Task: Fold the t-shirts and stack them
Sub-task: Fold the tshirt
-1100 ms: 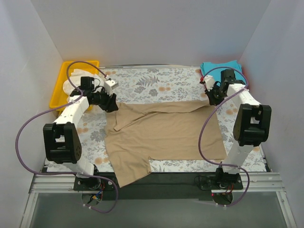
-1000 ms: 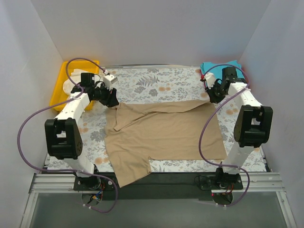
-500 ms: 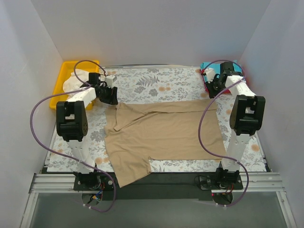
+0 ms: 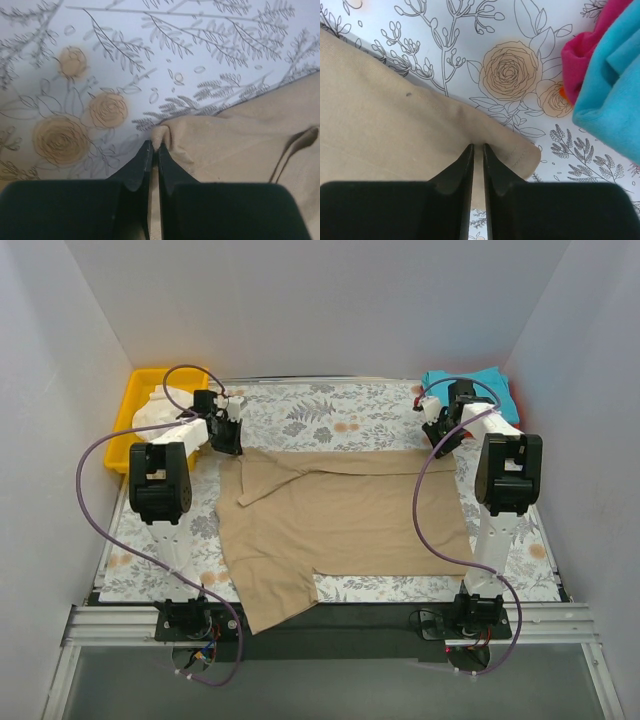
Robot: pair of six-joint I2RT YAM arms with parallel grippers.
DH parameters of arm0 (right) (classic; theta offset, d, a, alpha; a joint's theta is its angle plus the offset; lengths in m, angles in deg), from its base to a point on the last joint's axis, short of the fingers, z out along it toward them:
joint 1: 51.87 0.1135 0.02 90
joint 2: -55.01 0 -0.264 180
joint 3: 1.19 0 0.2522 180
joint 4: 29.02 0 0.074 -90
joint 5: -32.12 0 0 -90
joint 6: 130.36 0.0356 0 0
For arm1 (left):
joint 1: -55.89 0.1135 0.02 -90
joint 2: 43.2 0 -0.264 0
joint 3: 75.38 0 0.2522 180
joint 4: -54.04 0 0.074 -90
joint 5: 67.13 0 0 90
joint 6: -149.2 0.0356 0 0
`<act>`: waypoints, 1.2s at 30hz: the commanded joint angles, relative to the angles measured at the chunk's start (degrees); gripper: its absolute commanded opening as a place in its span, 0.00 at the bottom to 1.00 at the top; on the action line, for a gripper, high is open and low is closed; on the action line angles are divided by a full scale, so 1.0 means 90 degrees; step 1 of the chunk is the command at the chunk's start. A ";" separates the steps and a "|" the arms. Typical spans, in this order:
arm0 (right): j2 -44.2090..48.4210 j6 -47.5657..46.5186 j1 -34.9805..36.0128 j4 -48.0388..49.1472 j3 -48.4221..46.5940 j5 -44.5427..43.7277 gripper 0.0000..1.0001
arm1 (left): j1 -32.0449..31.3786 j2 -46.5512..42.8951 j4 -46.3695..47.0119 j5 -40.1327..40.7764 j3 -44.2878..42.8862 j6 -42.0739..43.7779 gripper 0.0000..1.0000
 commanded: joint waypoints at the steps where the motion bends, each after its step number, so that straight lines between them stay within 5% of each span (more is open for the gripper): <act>1: -0.0325 0.0250 -0.0004 0.0135 -0.0093 -0.0540 0.17 | 0.0052 0.0205 0.0293 0.0520 -0.0592 -0.0034 0.00; 4: -0.0394 0.0377 0.0006 0.0125 -0.0367 -0.0414 0.17 | 0.0052 0.0401 0.0235 0.0452 -0.1090 -0.0063 0.00; 12: 0.0855 0.0524 0.0338 -0.0021 -0.0251 0.1022 0.32 | 0.0052 -0.0866 -0.0126 -0.1188 -0.0712 0.0190 0.43; 16: 0.1129 0.0621 0.0426 -0.0051 -0.0026 0.1032 0.31 | -0.0142 -0.1590 -0.0136 -0.1454 -0.0164 0.0444 0.46; 19: 0.1139 0.0641 0.0436 -0.0080 0.0072 0.0964 0.25 | -0.0523 -0.1650 -0.0224 -0.1317 0.0022 0.0523 0.39; 24: 0.1159 0.0738 0.0426 -0.0099 0.0179 0.0944 0.23 | -0.1099 -0.0987 -0.0195 -0.0926 -0.0260 0.0230 0.34; 36: 0.1266 0.0719 0.0426 -0.0178 0.0287 0.1022 0.23 | -0.1491 -0.0155 -0.0146 -0.0233 -0.0447 0.0035 0.43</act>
